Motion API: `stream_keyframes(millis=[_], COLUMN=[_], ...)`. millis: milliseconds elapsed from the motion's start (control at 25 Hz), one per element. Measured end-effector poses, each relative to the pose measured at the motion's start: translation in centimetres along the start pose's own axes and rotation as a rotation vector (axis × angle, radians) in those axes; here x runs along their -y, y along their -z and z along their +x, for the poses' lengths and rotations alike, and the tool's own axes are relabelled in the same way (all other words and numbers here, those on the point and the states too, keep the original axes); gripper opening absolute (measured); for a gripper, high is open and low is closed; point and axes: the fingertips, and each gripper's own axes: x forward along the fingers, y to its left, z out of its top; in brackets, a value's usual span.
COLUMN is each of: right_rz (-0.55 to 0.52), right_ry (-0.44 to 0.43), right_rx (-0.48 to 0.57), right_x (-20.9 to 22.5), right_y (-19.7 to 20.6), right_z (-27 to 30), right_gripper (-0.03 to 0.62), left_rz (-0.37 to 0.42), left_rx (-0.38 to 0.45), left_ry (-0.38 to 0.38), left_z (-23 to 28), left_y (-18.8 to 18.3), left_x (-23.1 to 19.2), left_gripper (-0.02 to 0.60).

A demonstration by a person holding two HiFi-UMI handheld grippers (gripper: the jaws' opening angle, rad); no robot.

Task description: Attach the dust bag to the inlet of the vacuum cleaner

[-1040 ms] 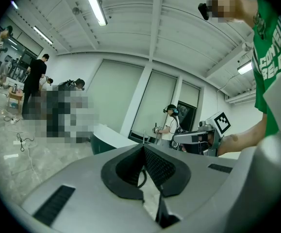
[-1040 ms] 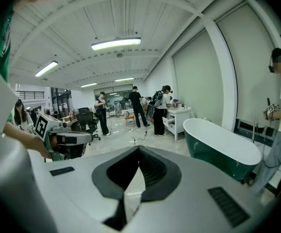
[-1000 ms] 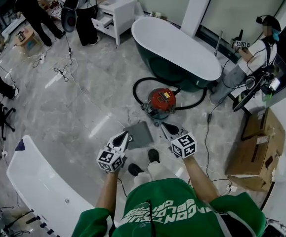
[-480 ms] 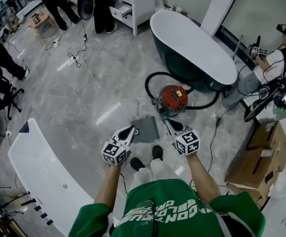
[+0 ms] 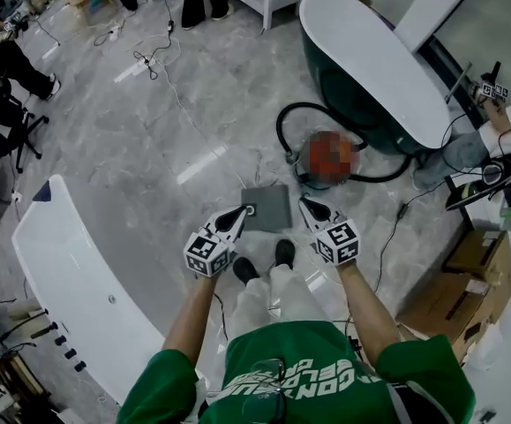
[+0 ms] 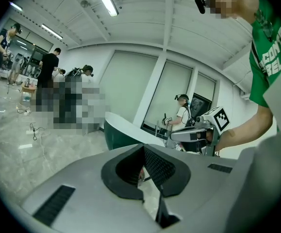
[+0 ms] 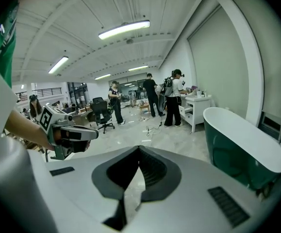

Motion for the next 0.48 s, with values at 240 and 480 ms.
stream_keyframes(millis=[240,480], right_rz=[-0.016,-0.045], right_ry=[-0.019,-0.051], right_rx=[-0.029,-0.081], right_x=[0.3,0.8], right_y=[3.5,8.0], right_z=[4.9,9.8], right_gripper=[0.006,0.006], left_rz=[-0.017,-0.034], left_rx=[-0.03,-0.064], left_ry=[-0.025,-0.042], left_z=[0.7,1.8], left_y=[4.2,10.0], left_x=[-3.9,-7.0], left_gripper=[0.002,0.002])
